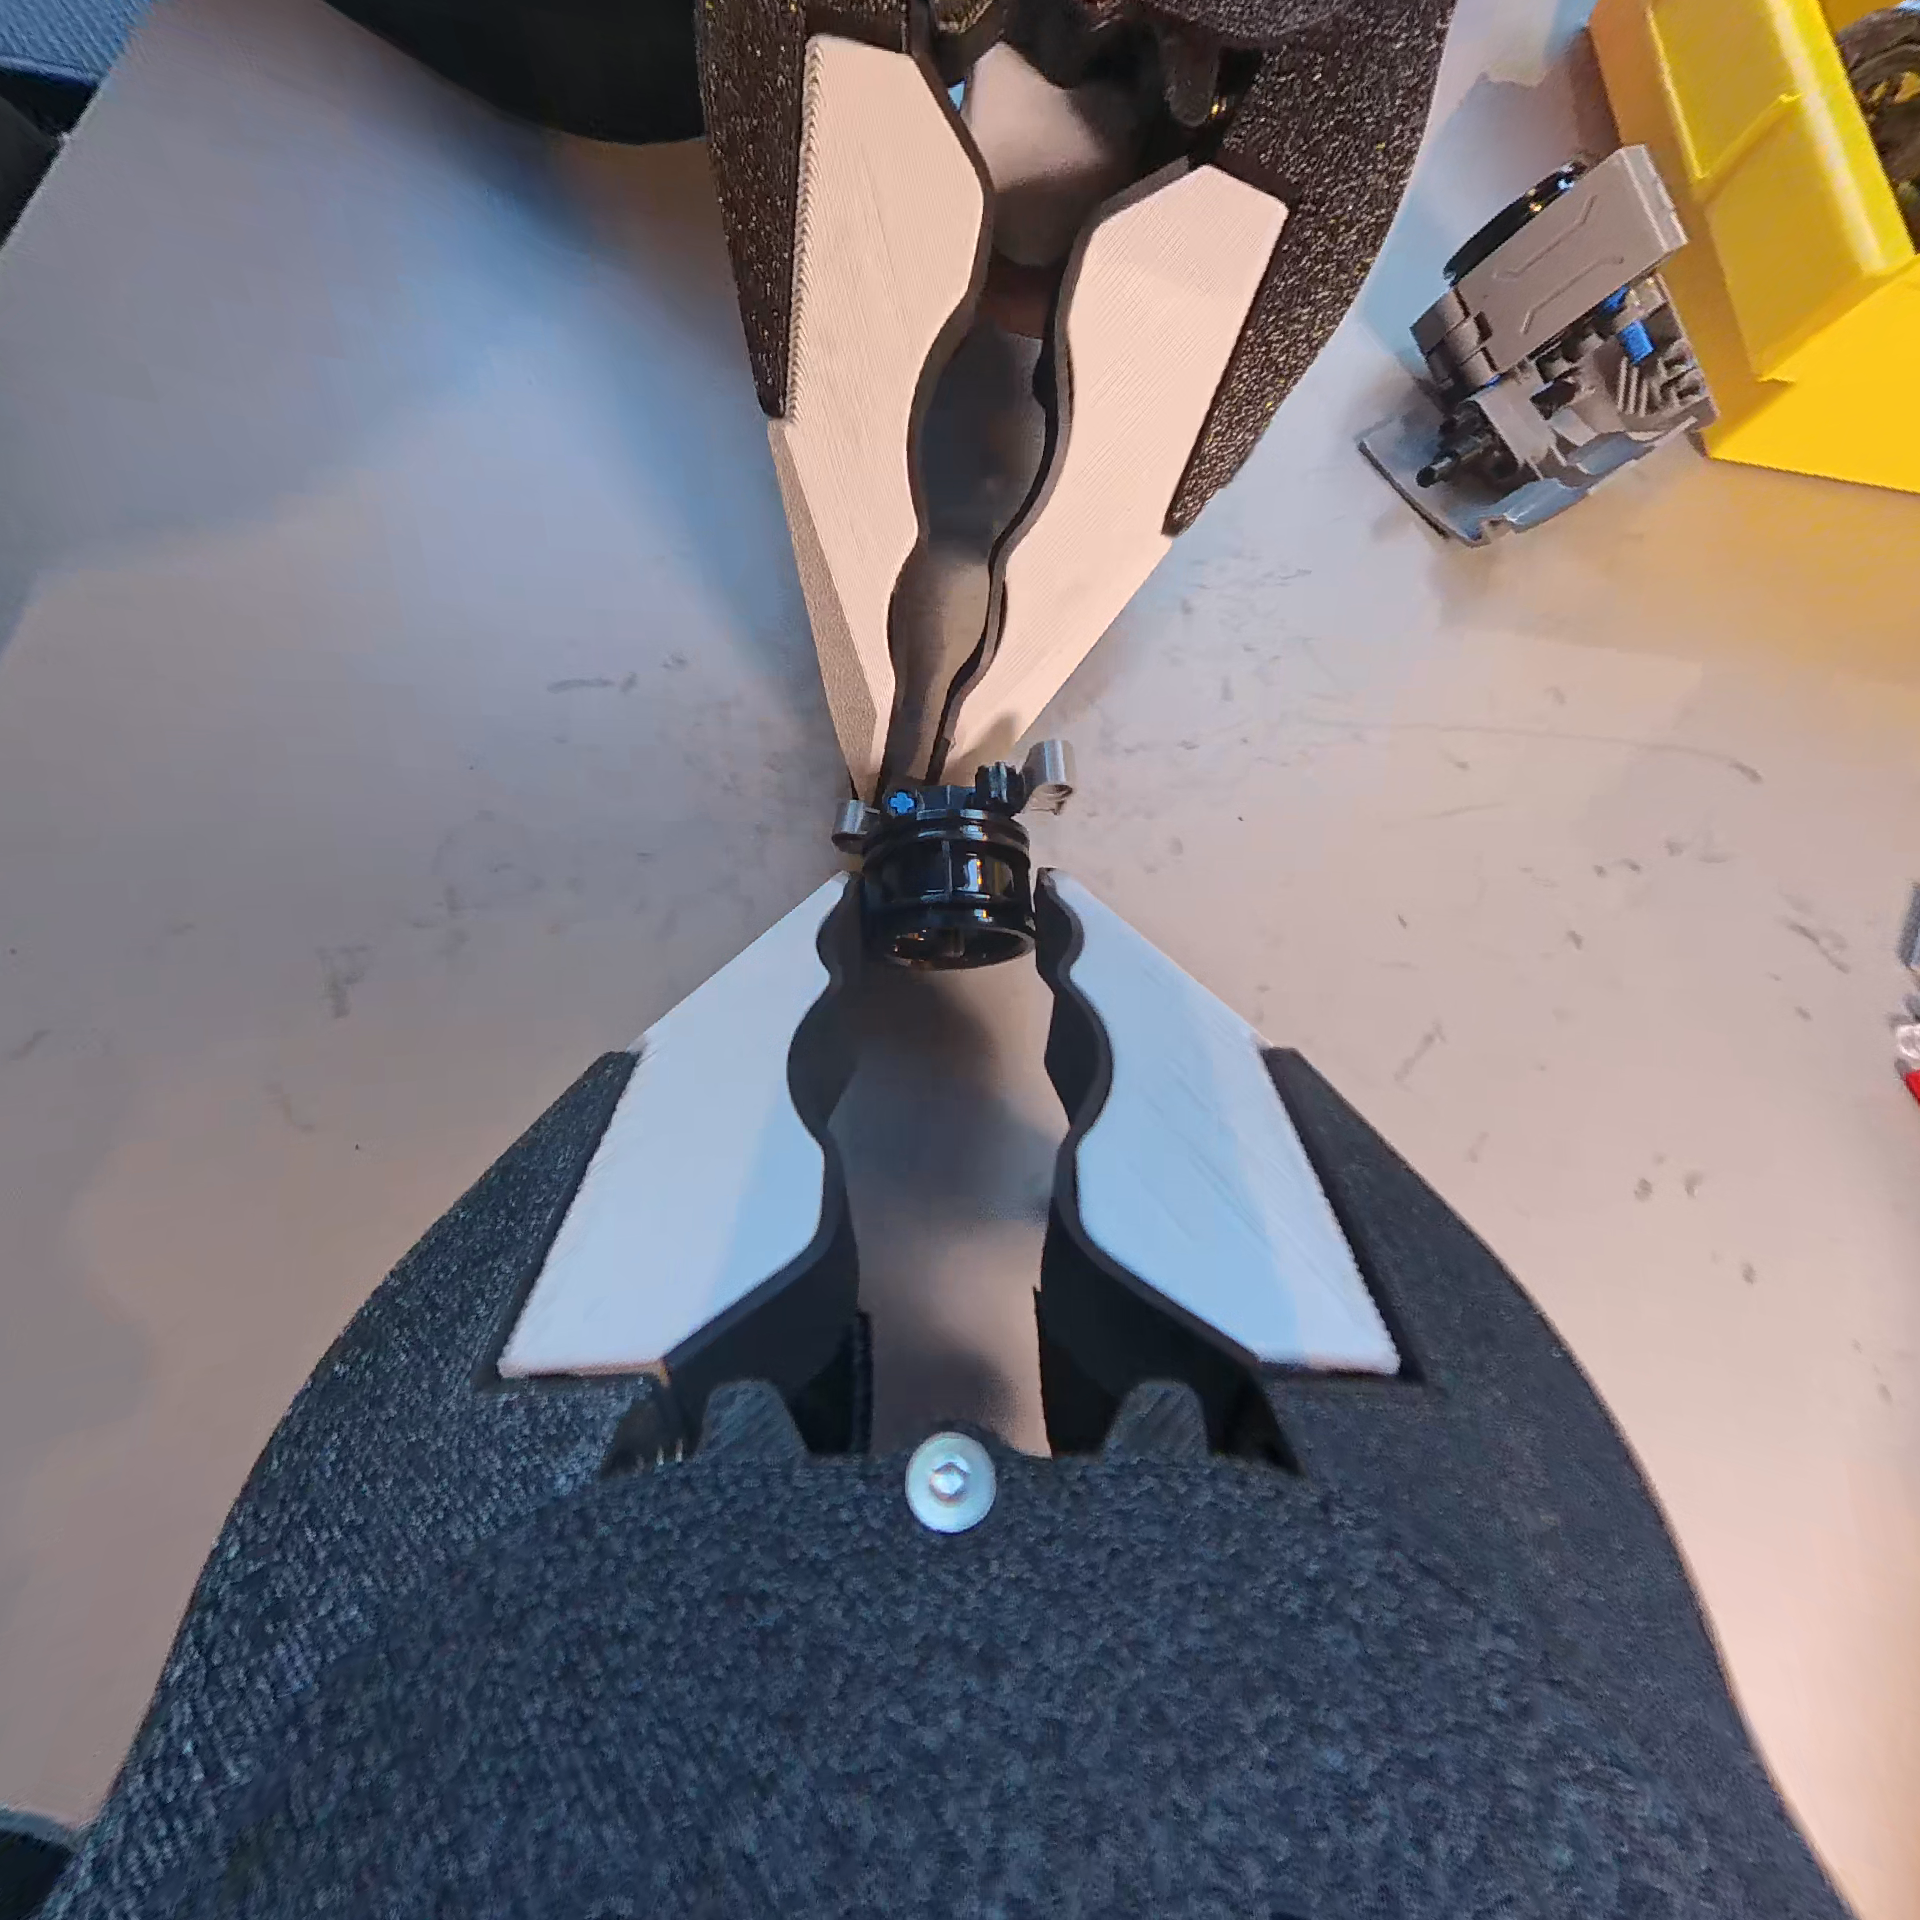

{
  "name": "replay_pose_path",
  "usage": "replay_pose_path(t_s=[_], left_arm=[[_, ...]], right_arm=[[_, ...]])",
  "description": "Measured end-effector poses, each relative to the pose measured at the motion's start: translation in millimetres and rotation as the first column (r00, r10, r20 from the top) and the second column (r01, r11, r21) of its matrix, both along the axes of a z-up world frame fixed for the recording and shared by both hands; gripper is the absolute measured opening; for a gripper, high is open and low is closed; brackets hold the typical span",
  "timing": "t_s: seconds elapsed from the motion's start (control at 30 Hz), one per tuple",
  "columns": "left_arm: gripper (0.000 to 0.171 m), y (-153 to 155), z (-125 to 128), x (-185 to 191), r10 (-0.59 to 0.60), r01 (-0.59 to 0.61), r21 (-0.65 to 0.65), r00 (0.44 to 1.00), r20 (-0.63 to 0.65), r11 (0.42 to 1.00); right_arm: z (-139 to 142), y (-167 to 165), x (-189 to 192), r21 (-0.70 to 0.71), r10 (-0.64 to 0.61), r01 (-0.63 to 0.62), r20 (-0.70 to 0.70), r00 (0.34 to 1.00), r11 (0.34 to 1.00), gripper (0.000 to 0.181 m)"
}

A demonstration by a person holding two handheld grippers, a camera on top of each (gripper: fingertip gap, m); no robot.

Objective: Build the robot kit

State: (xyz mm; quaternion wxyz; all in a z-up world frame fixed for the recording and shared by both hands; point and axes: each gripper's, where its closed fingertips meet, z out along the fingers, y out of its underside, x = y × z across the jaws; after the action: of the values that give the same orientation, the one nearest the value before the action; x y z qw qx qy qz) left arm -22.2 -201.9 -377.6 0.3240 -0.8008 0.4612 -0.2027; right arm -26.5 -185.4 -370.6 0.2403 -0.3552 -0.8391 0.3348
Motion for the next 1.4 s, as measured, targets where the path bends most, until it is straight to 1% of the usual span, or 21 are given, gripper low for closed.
replay_pose_path(t_s=[0.17,0.3,0.43,0.67,1.03,1.2,1.4], left_arm=[[0.006,-0.3,0.2,-0.1,0.039,-0.039,-0.019,0.999,0.007,0.999],[0.006,1.3,0.4,-3.0,0.137,-0.136,-0.068,0.99,0.019,0.988],[0.006,1.7,0.8,-3.5,0.204,-0.198,-0.109,0.978,0.043,0.974],[0.006,1.7,0.6,-3.4,0.188,-0.185,-0.08,0.981,0.036,0.98],[0.006,1.6,1.1,-4.2,0.178,-0.175,-0.07,0.983,0.045,0.982],[0.006,2.7,1.2,-7.7,0.188,-0.185,-0.058,0.981,0.042,0.981],[0.006,5.4,1.8,-12.6,0.213,-0.212,-0.041,0.976,0.038,0.976]], right_arm=[[-0.6,0.5,-0.5,0.027,-0.024,0.024,0.001,1.0,0.999,0.033],[-1.3,2.8,-2.7,0.026,-0.092,0.092,0.027,0.995,0.995,0.033],[-1.6,3.6,-3.5,0.015,-0.125,0.124,0.044,0.991,0.992,0.032],[-1.5,3.4,-3.6,0.019,-0.113,0.113,0.032,0.993,0.993,0.033],[-1.6,3.4,-3.6,0.022,-0.107,0.107,0.02,0.994,0.994,0.033],[-1.1,4.6,-2.8,0.031,-0.107,0.106,0.01,0.994,0.994,0.034],[2.3,12.2,-2.2,0.037,-0.136,0.137,-0.01,0.991,0.99,0.036]])
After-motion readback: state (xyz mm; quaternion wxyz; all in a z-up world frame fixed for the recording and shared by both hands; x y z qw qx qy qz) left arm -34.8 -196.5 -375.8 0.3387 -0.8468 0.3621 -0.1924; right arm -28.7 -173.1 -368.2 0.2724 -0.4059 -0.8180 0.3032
